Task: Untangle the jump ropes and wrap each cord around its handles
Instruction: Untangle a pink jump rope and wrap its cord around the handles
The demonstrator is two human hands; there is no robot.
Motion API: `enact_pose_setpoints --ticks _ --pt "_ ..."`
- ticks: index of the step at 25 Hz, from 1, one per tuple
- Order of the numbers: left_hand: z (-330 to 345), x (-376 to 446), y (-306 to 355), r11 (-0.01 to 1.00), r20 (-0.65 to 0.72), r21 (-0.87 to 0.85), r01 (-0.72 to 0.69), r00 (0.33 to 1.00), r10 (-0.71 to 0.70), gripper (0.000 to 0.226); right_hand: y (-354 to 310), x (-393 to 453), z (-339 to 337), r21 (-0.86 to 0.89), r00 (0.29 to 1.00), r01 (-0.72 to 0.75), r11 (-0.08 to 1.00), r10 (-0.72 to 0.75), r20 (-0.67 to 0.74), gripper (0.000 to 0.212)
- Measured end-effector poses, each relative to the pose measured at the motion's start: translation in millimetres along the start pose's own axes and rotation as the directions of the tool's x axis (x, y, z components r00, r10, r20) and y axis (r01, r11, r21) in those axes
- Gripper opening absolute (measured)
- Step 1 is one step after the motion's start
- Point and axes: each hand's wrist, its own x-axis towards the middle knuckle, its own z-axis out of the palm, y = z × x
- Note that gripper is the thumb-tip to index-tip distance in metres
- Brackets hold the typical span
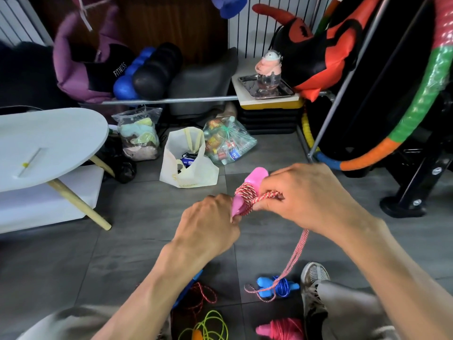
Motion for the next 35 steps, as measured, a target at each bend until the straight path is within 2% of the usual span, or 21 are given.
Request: enact_pose_setpoints --ticks 2,5,6,10,12,13,15,18,19,20,21,22,23,24,27,29,31,32,33,35 --pt "0.5 -1.9 1.8 0.998 0.032 0.060 -0.020 0.999 0.018 0.015 -1.5 2.9 -2.5 0.010 1.000 0.009 1.000 -0.009 0.021 0.040" --pt "3.3 -6.4 2.9 0.983 0.089 0.156 -0.101 0.992 0.088 0.020 -1.6 0.0 -2.2 0.247 0.975 0.040 0.968 -0.091 0.202 0.023" --pt "4.0 -8.4 4.2 0.974 0.106 0.179 -0.141 0.987 0.123 0.022 -1.1 0.6 -4.5 0.278 0.969 0.049 0.959 -0.114 0.221 0.021" --pt "2.7 -17.1 14.7 0.924 0.064 0.272 -0.269 0.963 0.262 0.026 9.3 9.0 -6.2 0.112 0.993 0.040 0.993 -0.051 0.103 0.043" --pt "-2.2 -19.0 16.2 0.923 0.034 0.238 -0.301 0.953 0.302 0.022 16.3 13.3 -5.4 0.165 0.995 -0.020 0.986 0.003 0.103 0.052" --pt "-6.9 -19.0 15.6 0.930 0.012 0.198 -0.310 0.949 0.314 0.019 20.6 14.3 -6.7 0.297 0.991 -0.050 0.954 0.010 0.137 0.052" --pt "-9.8 -20.3 13.9 0.920 -0.026 0.140 -0.366 0.927 0.373 0.014 26.7 15.6 -7.0 0.609 0.965 -0.131 0.782 -0.041 0.259 0.038" --pt "-6.6 -29.8 21.4 0.840 -0.069 -0.010 -0.543 0.838 0.541 0.025 26.2 13.9 -2.5 0.811 0.902 -0.241 0.533 -0.185 0.390 0.015" --pt "-9.0 -32.0 22.6 0.838 -0.135 -0.061 -0.542 0.836 0.532 0.030 26.9 12.2 1.3 0.858 0.907 -0.248 0.450 -0.205 0.369 0.006" --pt "-13.5 -31.4 22.4 0.850 -0.203 -0.154 -0.504 0.858 0.472 0.032 28.7 10.6 3.8 0.890 0.925 -0.266 0.370 -0.161 0.343 0.010" --pt "-18.7 -29.8 20.8 0.858 -0.251 -0.268 -0.438 0.892 0.376 0.034 29.5 9.2 5.5 0.911 0.939 -0.315 0.267 -0.052 0.340 0.024" --pt "-23.2 -28.0 18.5 0.848 -0.279 -0.376 -0.373 0.919 0.280 0.033 29.2 7.0 7.1 0.909 0.935 -0.355 0.218 0.095 0.342 0.033" --pt "-28.3 -26.5 17.5 0.822 -0.301 -0.462 -0.334 0.931 0.209 0.030 25.3 3.7 9.2 0.898 0.920 -0.370 0.238 0.228 0.319 0.039" --pt "-31.4 -24.8 16.1 0.794 -0.313 -0.526 -0.304 0.938 0.152 0.024 15.3 3.7 9.5 0.893 0.916 -0.364 0.265 0.274 0.293 0.040" --pt "-31.8 -18.1 14.7 0.741 -0.291 -0.649 -0.172 0.956 -0.034 0.022 -13.0 11.0 22.5 0.931 0.937 -0.322 0.171 0.197 0.288 0.031" --pt "-26.8 -13.1 11.5 0.739 -0.280 -0.670 -0.067 0.945 -0.168 0.033 -24.9 14.0 27.2 0.914 0.922 -0.364 0.181 0.213 0.324 0.027" --pt "-24.0 -12.0 9.9 0.771 -0.301 -0.636 0.011 0.917 -0.262 0.045 -33.0 12.7 29.5 0.919 0.913 -0.371 0.133 0.231 0.336 0.020" --pt "-22.9 -13.2 10.9 0.825 -0.322 -0.564 0.042 0.909 -0.266 0.049 -38.4 11.3 29.1 0.930 0.915 -0.358 0.081 0.227 0.332 0.015" --pt "-21.7 -15.3 13.7 0.897 -0.342 -0.436 0.078 0.907 -0.245 0.052 -44.5 9.9 27.6 0.933 0.910 -0.360 0.027 0.230 0.345 0.014" --pt "-15.7 -19.4 22.0 0.987 -0.327 -0.100 0.128 0.933 -0.154 0.052 -53.3 8.1 30.6 0.910 0.850 -0.406 -0.087 0.331 0.411 0.030"
